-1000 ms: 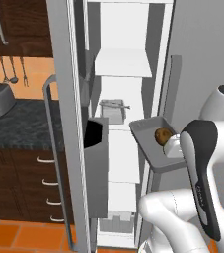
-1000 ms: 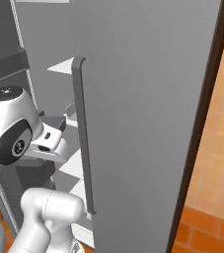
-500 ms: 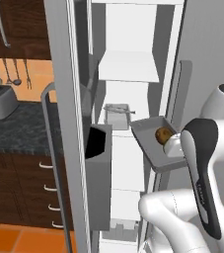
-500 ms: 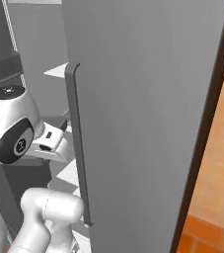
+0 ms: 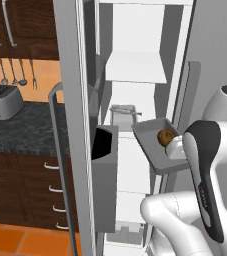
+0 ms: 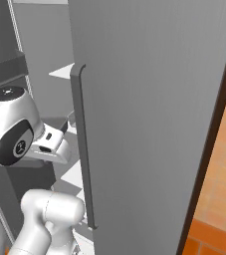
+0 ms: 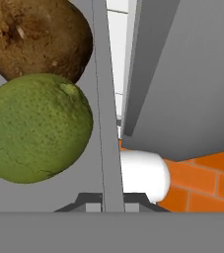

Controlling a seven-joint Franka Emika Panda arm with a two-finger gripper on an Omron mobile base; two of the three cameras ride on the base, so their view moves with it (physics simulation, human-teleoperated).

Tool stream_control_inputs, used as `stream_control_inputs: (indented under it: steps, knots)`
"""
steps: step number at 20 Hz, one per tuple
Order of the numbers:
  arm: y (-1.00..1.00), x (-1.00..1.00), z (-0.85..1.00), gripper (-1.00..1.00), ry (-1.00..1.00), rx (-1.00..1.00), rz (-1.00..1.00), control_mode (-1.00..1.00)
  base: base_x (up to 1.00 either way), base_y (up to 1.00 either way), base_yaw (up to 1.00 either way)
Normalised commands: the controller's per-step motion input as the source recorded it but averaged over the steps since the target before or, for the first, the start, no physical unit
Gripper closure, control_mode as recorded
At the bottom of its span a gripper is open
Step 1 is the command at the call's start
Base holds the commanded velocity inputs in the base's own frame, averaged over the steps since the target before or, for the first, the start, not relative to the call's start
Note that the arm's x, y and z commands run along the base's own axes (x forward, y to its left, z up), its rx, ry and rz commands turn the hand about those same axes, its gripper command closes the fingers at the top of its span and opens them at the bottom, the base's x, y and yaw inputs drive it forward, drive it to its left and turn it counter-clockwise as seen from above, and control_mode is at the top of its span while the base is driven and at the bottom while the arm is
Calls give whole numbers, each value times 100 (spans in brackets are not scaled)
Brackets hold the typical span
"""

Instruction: Take the meat container that has the fish and place it on the second highest rack of the freezer. Then take the vegetable container that has the mushroom and lime and place it on the highest rack of the freezer.

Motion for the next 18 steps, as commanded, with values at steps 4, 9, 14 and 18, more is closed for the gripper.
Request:
stream_control_inputs:
  steps: [4,9,14,18]
  knots:
    - [0,0,0,100,0,0,0,100,0,0,0]
    - [6,0,18,100,-6,-7,3,-100,0,0,0]
    - [7,1,89,100,-44,-15,1,-100,0,0,0]
    - [11,16,73,100,-31,0,0,-100,0,0,0]
